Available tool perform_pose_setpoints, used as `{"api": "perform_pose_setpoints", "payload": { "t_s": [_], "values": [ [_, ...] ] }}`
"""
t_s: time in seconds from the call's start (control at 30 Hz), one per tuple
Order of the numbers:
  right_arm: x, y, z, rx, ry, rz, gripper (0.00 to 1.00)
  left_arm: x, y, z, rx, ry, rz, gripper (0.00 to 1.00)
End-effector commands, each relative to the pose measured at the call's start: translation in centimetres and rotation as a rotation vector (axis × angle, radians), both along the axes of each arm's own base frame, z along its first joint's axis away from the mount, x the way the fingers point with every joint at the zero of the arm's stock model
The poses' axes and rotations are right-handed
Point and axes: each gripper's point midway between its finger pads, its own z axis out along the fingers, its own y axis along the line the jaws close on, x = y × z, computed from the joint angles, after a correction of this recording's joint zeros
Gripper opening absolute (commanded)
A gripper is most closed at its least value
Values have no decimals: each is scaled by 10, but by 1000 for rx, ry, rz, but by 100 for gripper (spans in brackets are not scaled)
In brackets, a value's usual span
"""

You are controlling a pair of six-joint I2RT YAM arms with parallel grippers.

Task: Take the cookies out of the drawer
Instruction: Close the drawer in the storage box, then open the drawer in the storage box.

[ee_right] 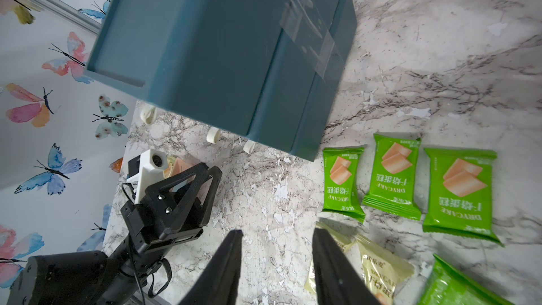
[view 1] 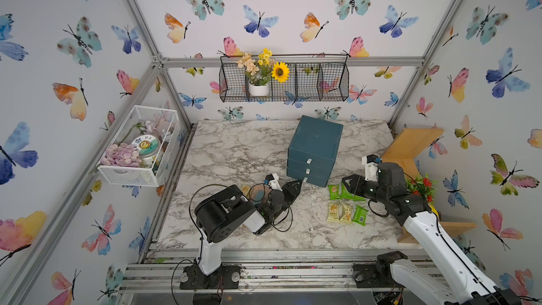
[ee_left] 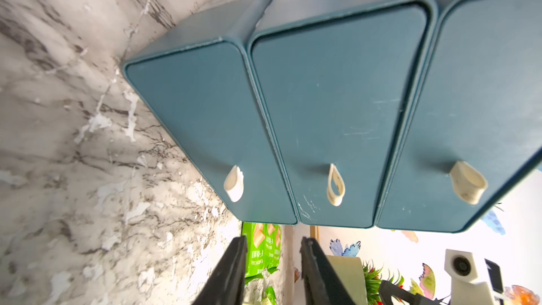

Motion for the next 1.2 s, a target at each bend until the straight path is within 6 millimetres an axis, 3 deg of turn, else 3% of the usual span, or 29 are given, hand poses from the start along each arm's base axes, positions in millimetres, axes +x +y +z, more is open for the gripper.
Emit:
{"api": "perform_pose_setpoints", "payload": {
  "t_s": [0.0,0.13,0.43,0.73,1.0,1.17],
  "values": [
    [0,7,1,11,-13,41,44,2,-10,12,-87,-39,-27,40],
    [-1,7,0,11,-8,43,44,6,-23,1,-90,-26,-52,42],
    [-3,6,1,11,-8,40,44,17,-32,-27,-90,64,-35,43],
    [-4,5,3,8,-14,39,45,32,-37,-34,-94,86,-17,43],
    [-4,5,5,10,-18,39,45,43,-40,-42,-87,109,-3,37],
    [-4,6,6,10,-21,46,45,44,-38,-43,-86,108,0,24]
  ]
}}
